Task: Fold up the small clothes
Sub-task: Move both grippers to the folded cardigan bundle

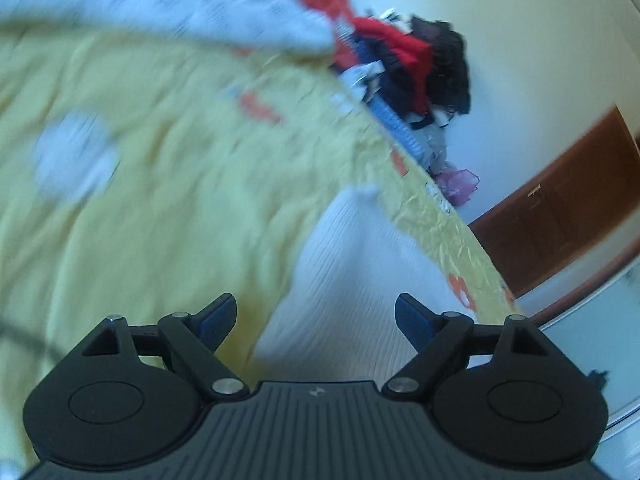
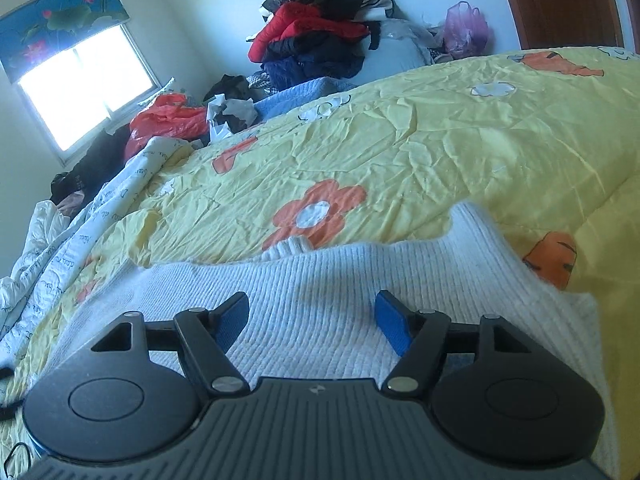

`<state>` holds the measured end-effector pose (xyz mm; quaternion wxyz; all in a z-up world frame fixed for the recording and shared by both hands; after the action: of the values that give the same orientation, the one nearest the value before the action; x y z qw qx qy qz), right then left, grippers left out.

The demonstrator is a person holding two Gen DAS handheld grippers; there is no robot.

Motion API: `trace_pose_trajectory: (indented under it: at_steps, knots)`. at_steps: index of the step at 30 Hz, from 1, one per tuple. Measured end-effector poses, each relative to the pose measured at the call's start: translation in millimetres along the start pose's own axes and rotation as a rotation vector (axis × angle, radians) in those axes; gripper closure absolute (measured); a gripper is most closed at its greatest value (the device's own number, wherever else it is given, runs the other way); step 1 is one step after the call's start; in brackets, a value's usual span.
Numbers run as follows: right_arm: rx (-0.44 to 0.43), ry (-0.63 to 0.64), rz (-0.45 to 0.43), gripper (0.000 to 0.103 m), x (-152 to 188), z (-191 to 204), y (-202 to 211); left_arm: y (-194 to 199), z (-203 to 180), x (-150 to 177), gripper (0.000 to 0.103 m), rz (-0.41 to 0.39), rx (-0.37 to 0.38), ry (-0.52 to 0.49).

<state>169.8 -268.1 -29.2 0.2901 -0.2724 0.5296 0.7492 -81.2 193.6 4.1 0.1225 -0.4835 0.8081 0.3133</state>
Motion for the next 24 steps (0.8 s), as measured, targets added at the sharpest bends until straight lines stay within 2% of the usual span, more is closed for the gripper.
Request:
trace_pose_trajectory:
  at_steps: [3,6,10,13,15,16,18,20,22,24]
  knots:
    - [0.002,-0.001,-0.002,0.03,0.5,0.0,0.5,-1.2,13.4,6.0,0.016,0.031,0.044,0.116]
    - [0.002,-0.008,-0.006,0.03,1.6,-0.6,2.0,-6.5,18.6,7.5,0.016,0.016,0.094,0.231]
    - [-0.001,-0.023,-0.011,0.03,2.4,-2.4,4.4,-17.6,9.1,11.0,0.017,0.027,0.086,0.219]
    - [-0.005,-0.028,-0.011,0.03,2.2,-3.5,4.3,-22.2,1.8,14.2,0.018,-0.001,0.048,0.174]
    - [-0.002,-0.025,-0.011,0.03,2.2,-3.5,4.4,-27.6,-1.9,14.6,0.034,-0.021,0.006,0.142]
    - [0.001,-0.02,-0.01,0.029,2.4,-3.3,4.7,-29.3,-4.1,14.8,0.038,-0.025,-0.02,0.124]
    - [0.006,-0.004,-0.008,0.028,2.4,-1.9,4.8,-33.4,-6.3,13.0,0.057,-0.02,-0.062,0.095]
    - [0.013,0.012,-0.007,0.027,2.8,0.5,4.8,-33.5,-2.5,10.7,0.065,-0.013,-0.075,0.106]
    - [0.022,0.028,-0.005,0.027,2.7,3.1,4.6,-32.0,-0.4,9.7,0.068,-0.011,-0.066,0.119]
    - [0.046,0.046,0.002,0.027,1.5,7.6,4.7,-29.7,-7.2,11.2,0.07,-0.015,-0.075,0.08]
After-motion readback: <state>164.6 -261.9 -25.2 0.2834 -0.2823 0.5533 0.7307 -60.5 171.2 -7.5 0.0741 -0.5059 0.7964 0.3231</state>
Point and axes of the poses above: each gripper's, at about its wrist camera, not at the fingertips, and y roughly against the way its jaws point, z to its left, x to its underside, the point moved 2 cm from there along -y, roughly the way its jaws point, and after that the axes turned 13 degrees about x, right-handed, at the moved point
